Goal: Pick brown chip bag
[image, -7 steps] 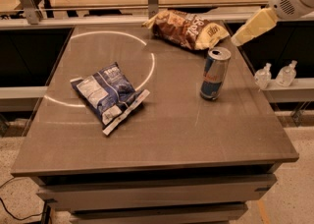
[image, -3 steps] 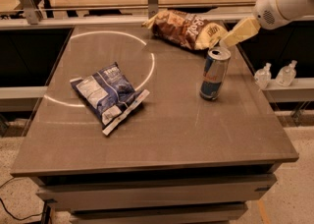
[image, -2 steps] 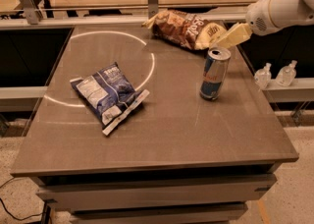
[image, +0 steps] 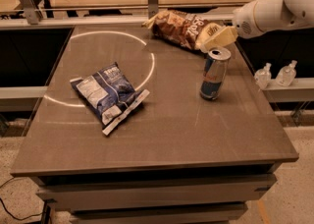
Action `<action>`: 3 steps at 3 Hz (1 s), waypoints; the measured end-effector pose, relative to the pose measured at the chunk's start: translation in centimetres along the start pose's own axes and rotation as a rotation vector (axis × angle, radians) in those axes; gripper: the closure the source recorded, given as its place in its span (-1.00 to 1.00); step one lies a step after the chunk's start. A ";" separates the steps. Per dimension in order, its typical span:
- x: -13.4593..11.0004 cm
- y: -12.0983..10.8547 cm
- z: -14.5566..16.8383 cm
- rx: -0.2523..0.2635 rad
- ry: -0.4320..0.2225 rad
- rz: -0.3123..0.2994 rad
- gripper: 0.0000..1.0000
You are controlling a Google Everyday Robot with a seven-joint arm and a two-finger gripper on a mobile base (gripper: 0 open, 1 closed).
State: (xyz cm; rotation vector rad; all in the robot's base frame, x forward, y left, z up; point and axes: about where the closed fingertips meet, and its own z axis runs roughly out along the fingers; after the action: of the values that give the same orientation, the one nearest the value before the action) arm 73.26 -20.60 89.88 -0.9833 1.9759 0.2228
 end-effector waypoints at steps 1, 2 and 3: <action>-1.0 0.6 1.4 -0.019 -0.016 -0.002 -1.00; -1.6 0.9 2.9 -0.028 -0.022 -0.004 -1.00; -1.8 0.2 4.9 -0.001 -0.010 -0.007 -1.00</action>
Offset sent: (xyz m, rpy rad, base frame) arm 0.0282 0.0415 -0.0068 0.0258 -0.0089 0.0338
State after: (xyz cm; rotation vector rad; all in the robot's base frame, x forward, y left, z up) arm 76.75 -17.01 88.34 -0.9877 1.9638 0.2245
